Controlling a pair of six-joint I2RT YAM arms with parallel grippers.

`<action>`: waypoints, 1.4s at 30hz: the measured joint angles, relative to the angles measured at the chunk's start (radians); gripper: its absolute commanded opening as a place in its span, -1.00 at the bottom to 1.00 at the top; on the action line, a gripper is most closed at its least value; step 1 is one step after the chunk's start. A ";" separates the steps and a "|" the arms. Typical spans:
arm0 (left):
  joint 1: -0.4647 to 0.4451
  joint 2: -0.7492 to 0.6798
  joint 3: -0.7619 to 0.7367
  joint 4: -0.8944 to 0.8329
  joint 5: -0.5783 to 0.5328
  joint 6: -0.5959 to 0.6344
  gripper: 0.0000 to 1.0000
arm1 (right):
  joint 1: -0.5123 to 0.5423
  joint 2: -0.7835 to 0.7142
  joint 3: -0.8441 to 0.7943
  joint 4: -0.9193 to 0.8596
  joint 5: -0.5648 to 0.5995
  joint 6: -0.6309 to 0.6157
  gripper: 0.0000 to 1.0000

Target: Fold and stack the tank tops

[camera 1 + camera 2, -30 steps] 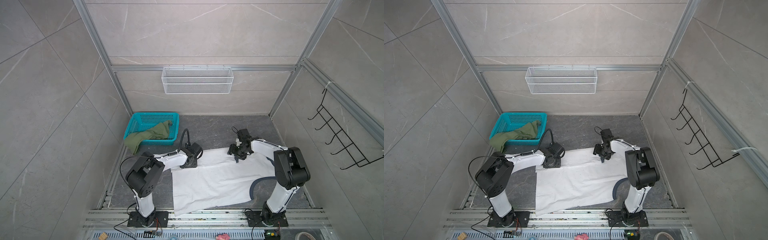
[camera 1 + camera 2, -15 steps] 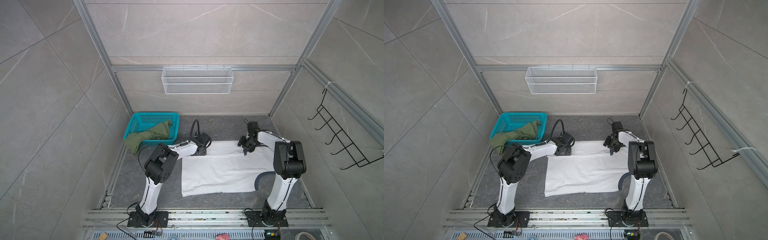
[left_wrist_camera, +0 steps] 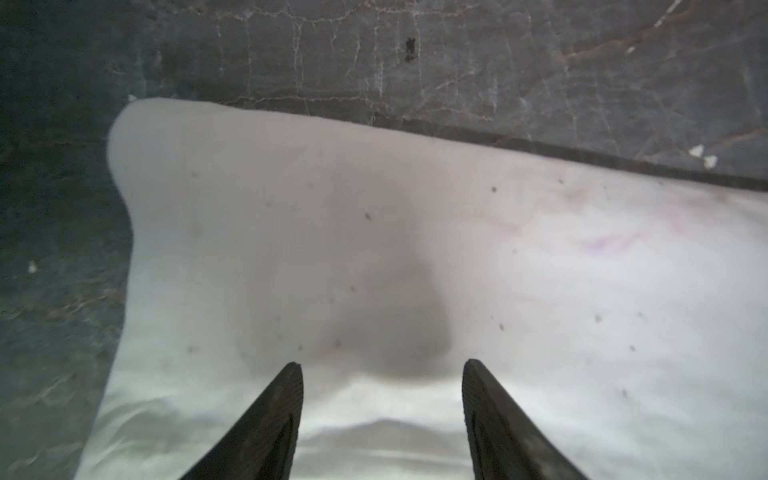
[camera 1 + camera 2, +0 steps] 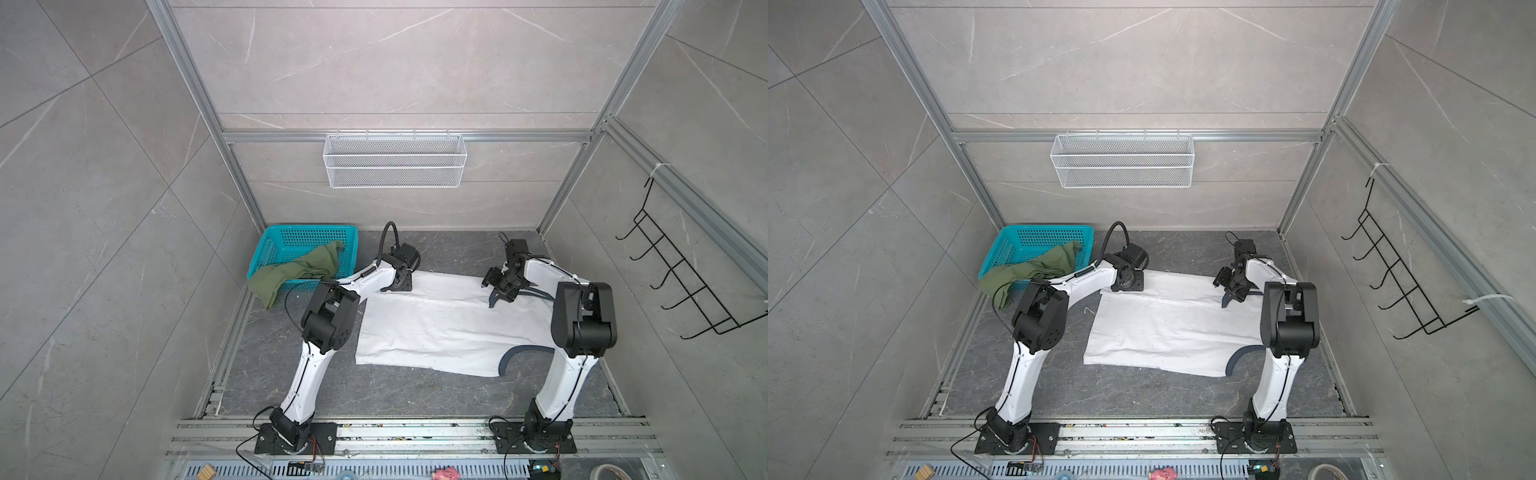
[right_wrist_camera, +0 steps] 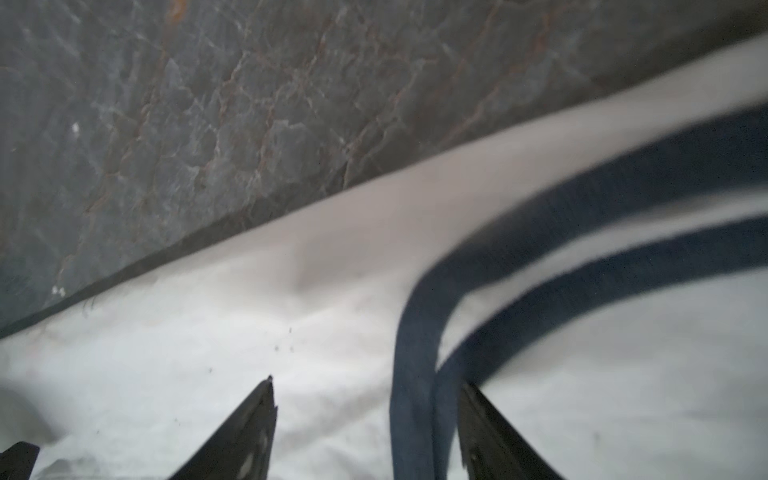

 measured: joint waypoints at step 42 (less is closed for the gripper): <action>-0.045 -0.942 -1.239 0.221 0.097 -0.369 -0.14 | 0.136 -0.846 -0.863 -0.137 0.058 0.365 -0.31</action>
